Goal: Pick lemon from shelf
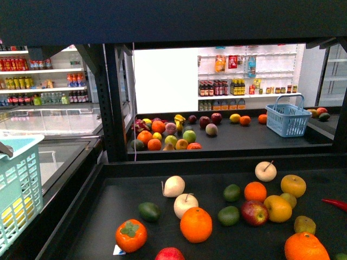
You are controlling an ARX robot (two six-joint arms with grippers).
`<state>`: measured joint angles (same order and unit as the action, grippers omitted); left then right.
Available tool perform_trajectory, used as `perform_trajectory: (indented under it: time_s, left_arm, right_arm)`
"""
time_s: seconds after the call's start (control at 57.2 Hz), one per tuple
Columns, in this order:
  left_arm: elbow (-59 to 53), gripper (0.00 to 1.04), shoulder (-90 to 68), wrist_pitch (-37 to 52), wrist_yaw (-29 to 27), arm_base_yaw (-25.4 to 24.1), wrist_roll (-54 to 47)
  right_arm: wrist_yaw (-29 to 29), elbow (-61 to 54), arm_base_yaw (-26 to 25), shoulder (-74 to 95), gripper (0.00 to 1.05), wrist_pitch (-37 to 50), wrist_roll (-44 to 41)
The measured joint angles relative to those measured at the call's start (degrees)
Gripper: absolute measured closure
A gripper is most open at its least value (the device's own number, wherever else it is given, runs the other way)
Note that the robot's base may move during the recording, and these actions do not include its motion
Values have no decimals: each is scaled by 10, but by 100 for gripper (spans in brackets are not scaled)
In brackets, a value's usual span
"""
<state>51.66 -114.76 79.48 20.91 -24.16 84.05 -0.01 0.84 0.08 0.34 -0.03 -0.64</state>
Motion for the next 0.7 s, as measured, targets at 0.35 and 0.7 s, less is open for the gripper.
perform_trajectory:
  time_s: [0.35,0.7]
  left_arm:
    - [-16,8,48,-128,-21,-6,-83]
    - [-73,8,257,-406,-74,-19,-277]
  right_arm:
    - [0,0,0,0,7,0,0]
    - [0,0,0,0,7,0,0]
